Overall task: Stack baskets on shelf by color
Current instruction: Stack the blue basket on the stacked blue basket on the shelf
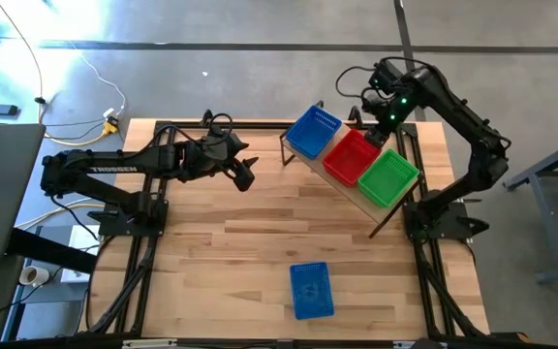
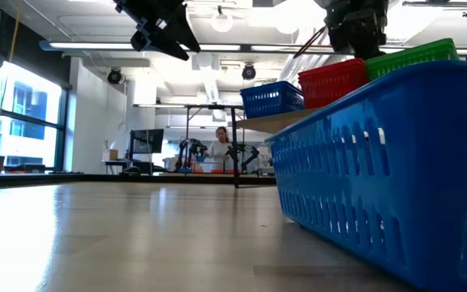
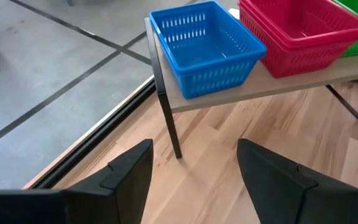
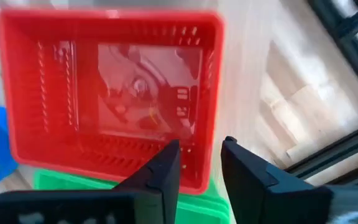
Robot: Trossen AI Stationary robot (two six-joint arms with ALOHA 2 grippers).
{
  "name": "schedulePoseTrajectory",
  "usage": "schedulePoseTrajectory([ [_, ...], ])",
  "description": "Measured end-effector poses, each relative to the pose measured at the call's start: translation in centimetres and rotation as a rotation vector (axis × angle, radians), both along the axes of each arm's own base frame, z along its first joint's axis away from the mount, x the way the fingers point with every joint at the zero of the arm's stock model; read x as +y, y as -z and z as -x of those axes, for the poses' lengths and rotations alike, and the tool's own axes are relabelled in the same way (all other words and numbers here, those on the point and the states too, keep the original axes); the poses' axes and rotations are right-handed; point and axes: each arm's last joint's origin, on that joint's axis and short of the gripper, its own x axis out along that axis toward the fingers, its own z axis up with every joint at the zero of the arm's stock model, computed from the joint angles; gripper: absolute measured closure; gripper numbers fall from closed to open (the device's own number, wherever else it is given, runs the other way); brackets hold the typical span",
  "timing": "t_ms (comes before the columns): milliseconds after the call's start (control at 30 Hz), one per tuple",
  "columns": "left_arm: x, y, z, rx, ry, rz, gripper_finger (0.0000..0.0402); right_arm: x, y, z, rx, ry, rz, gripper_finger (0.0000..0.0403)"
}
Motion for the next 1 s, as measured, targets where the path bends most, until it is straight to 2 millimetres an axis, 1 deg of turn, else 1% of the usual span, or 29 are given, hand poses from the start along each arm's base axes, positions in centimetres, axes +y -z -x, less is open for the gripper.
schedulePoseTrajectory([
  [233,0.0,0.0,0.0,0.000,-0.001,0.000,0.0179,0.3,-3.5,0.4,-0.073,0.080,0.104,0.0302],
  [367,0.0,0.0,0.0,0.000,0.003,0.002,0.0179,1.3,-5.0,0.4,-0.176,0.122,0.065,0.0302],
  [533,-0.1,0.1,-0.1,-0.003,0.044,0.029,0.0179,3.7,-5.8,-0.4,-0.235,0.090,0.006,0.0302],
  [733,-0.2,0.1,-0.1,-0.005,0.059,0.038,0.0179,7.3,-5.9,-2.6,-0.231,-0.008,-0.050,0.0302],
  [867,-0.3,0.1,-0.1,-0.010,0.087,0.057,0.0179,9.9,-5.9,-4.0,-0.214,-0.073,-0.037,0.0302],
  [1000,-0.4,0.1,-0.2,-0.028,0.118,0.097,0.0179,12.2,-5.9,-4.9,-0.218,-0.132,-0.045,0.0302],
])
